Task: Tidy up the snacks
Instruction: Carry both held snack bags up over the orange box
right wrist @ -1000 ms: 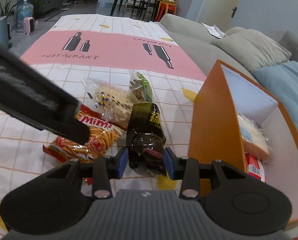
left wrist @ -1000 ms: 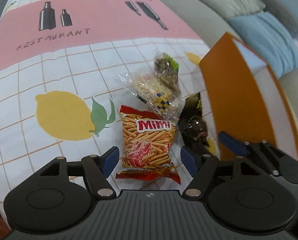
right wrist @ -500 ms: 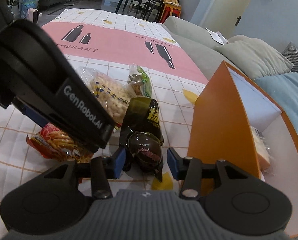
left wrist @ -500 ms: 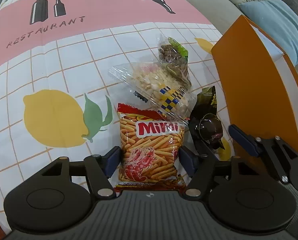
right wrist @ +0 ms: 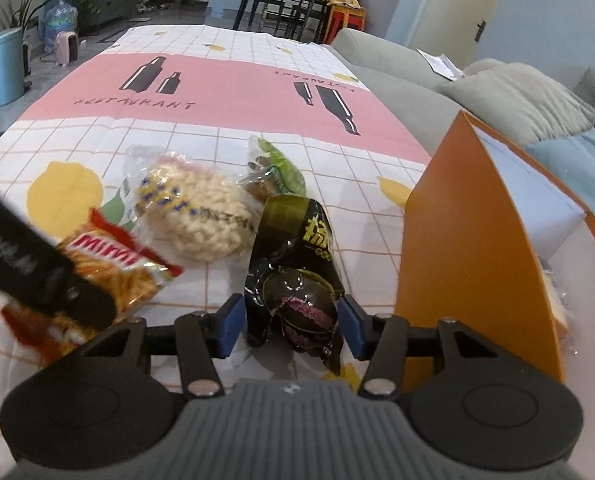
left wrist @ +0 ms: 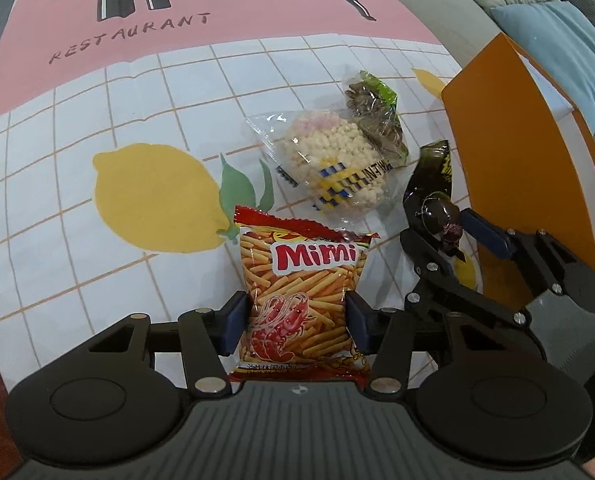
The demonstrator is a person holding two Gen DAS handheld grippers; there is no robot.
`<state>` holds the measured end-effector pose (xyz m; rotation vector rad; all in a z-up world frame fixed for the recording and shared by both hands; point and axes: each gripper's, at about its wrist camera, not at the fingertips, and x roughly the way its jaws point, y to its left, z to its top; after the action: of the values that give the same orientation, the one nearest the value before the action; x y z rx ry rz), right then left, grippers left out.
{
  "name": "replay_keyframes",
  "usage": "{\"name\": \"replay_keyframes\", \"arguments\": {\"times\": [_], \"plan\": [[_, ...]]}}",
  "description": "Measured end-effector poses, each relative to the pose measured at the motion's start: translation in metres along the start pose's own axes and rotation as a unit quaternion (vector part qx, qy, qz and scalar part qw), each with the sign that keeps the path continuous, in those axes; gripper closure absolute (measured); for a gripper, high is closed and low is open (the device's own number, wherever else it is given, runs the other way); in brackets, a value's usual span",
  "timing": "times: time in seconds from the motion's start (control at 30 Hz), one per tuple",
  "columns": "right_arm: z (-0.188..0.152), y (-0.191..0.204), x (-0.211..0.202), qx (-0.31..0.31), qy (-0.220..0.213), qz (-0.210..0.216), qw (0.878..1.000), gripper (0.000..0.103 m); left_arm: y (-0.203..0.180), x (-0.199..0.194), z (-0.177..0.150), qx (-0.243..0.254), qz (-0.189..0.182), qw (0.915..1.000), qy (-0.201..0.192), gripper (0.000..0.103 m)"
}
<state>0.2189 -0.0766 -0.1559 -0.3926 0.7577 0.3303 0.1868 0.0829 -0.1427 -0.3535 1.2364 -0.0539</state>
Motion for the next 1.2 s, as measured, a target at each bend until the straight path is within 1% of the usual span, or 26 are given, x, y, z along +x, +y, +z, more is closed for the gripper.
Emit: {"name": "replay_keyframes", "arguments": {"times": [0.07, 0.17, 0.23, 0.33, 0.4, 0.5, 0.67, 0.83, 1.0, 1.2], "plan": [[-0.001, 0.002, 0.0, -0.002, 0.002, -0.003, 1.0, 0.053, -0.003, -0.002, -0.002, 0.007, 0.002, 1.0, 0.002, 0.047], [-0.001, 0.002, -0.002, -0.001, 0.006, -0.002, 1.0, 0.055, -0.003, -0.005, -0.007, 0.005, -0.004, 1.0, 0.006, 0.049], [-0.002, 0.002, -0.005, 0.0, 0.01, 0.0, 1.0, 0.06, -0.002, -0.008, -0.01, -0.004, -0.003, 0.9999, 0.01, 0.05], [-0.002, -0.001, -0.013, 0.016, 0.018, 0.022, 0.999, 0.064, 0.0, -0.014, -0.018, -0.011, 0.003, 0.9999, 0.009, 0.053], [-0.002, -0.002, -0.02, 0.024, 0.022, 0.034, 0.999, 0.066, 0.001, -0.02, -0.025, -0.016, -0.001, 0.9999, 0.007, 0.053], [-0.005, -0.001, -0.034, 0.032, 0.025, 0.051, 0.998, 0.066, 0.001, -0.031, -0.035, -0.02, -0.011, 0.9997, 0.003, 0.054], [-0.007, -0.008, -0.058, 0.075, 0.03, 0.085, 0.993, 0.066, -0.007, -0.051, -0.049, -0.015, -0.019, 0.9996, -0.013, 0.055], [-0.008, -0.013, -0.091, 0.092, 0.004, 0.099, 0.991, 0.066, -0.012, -0.081, -0.059, -0.017, -0.025, 0.9986, -0.043, 0.055], [-0.016, -0.024, -0.13, 0.118, -0.024, 0.114, 0.986, 0.066, -0.023, -0.111, -0.064, -0.015, -0.037, 0.9964, -0.075, 0.055], [-0.015, -0.037, -0.173, 0.121, -0.056, 0.116, 0.984, 0.066, -0.056, -0.134, -0.063, 0.023, -0.042, 0.9935, -0.103, 0.055]]}}
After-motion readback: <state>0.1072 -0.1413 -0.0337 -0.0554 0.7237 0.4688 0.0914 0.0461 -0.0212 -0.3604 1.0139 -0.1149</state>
